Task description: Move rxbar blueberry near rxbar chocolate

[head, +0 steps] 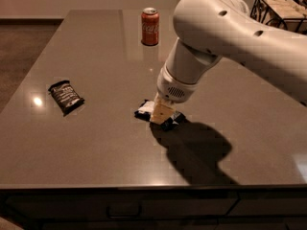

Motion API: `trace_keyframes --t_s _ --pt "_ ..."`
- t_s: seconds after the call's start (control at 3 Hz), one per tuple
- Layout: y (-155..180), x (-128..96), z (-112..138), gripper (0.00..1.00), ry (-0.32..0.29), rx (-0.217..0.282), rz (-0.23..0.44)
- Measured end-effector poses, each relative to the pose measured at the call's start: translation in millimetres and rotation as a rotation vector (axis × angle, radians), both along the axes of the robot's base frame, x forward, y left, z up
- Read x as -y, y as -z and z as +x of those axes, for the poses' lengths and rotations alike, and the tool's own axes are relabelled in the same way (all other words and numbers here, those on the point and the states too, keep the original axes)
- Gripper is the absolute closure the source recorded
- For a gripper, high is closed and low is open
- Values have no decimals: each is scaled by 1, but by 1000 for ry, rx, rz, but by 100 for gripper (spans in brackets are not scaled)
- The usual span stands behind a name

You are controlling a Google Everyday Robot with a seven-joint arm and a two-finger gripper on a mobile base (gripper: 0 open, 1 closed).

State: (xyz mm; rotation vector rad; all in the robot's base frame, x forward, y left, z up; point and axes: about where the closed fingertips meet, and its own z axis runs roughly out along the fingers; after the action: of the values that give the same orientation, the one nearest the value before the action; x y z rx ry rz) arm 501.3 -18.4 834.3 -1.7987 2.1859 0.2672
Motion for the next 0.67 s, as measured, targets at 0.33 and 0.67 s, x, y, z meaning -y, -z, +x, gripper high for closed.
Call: trace_keyframes --t_s 0.33,0.67 --pt "-27 -34 9 100 -67 22 -1" --pt "-60 -83 23 100 -161 53 1"
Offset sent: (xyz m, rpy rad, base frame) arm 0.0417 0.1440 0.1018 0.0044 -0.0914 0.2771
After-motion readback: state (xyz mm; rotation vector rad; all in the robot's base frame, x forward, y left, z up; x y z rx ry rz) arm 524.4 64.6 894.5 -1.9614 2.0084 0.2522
